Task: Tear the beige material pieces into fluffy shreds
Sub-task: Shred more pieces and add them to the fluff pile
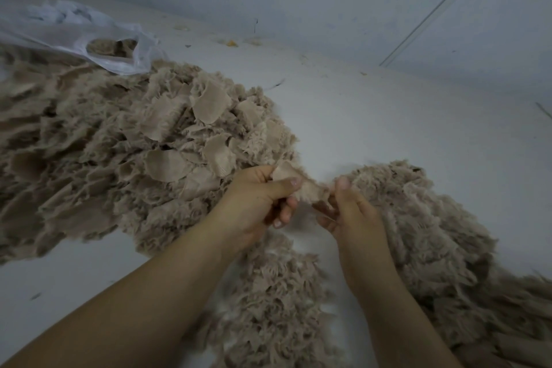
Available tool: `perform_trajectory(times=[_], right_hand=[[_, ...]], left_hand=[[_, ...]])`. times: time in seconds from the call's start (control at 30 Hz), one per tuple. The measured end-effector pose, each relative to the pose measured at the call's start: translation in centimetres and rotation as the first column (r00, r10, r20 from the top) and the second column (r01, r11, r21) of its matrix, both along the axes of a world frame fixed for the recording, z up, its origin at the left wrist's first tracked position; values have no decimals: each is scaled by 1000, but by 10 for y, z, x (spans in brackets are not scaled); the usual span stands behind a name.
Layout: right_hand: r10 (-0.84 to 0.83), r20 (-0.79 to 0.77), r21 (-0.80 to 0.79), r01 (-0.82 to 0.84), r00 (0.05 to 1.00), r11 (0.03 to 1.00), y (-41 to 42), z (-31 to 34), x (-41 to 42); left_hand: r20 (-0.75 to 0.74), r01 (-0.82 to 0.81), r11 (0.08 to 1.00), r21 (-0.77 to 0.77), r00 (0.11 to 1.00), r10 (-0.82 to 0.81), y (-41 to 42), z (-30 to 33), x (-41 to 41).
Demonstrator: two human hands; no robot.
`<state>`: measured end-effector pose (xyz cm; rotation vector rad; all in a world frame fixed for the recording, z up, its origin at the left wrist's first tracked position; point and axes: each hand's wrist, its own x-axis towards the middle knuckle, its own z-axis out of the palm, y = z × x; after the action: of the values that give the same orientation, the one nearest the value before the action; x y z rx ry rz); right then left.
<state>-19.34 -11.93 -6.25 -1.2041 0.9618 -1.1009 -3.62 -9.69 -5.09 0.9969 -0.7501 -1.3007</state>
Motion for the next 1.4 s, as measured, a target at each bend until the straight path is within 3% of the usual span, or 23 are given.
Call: perform_trajectory(times=[0.07,0.17,0.4,0.53,0.57,0.67,0.77,0.83,0.9,0.97,1.0,1.03,1.07,1.13,1.17,1.23,1.4], right_hand=[[42,-122,-72,-51,992,996,2,3,0],[-30,-210,-104,8,977,995,2,2,-1],[-123,57,60,120,991,991,-1,0,0],[-164,165,118,145,973,982,-6,-2,-6],[-120,134,76,111,984,991,-6,-2,-6],[129,-159,-116,-148,979,982,1,-3,-1],[212,-236,-121,-246,948,962,4,-3,1],[78,-140,-118,-95,987,988,3,-1,-1],[-106,100,11,106,989,994,-1,2,-3],[-245,294,136,213,924,967,-4,3,-4],[-296,340,164,254,892,953,-5,3,-6],[-335,364,177,289,869,941,-6,4,-7],[-360,381,180,313,852,933,-7,5,-7],[-379,399,178,335,835,925,-7,5,-5],[-377,404,175,335,833,926,-7,5,-5],[-368,389,151,335,845,930,-8,4,-5],[-372,359,130,348,856,928,-8,5,-3]], left_hand=[[-2,18,1000,-14,1000,-18,0,1,-3],[-2,10,1000,-12,1000,-10,0,0,-3],[24,-76,997,-3,997,76,0,-2,-4],[-42,-156,988,-9,987,155,-2,-2,3],[-14,-163,986,-15,986,163,-3,-3,6],[120,-72,997,28,991,68,2,-4,4],[-18,-143,984,-103,990,142,0,6,0],[-182,-317,916,-246,943,278,-4,18,3],[-201,-366,882,-297,927,317,-8,18,3],[-23,-237,941,-242,971,239,-9,14,-7],[141,-142,972,-189,975,170,-10,9,-14],[359,-57,988,-142,928,105,-13,3,-21],[587,3,993,-119,807,68,-19,-3,-27],[868,101,986,-135,492,69,-34,-7,-34],[923,153,975,-161,373,94,-41,-5,-37],[969,255,953,-161,226,103,-53,-3,-40],[997,260,963,-72,9,72,-67,-11,-51]])
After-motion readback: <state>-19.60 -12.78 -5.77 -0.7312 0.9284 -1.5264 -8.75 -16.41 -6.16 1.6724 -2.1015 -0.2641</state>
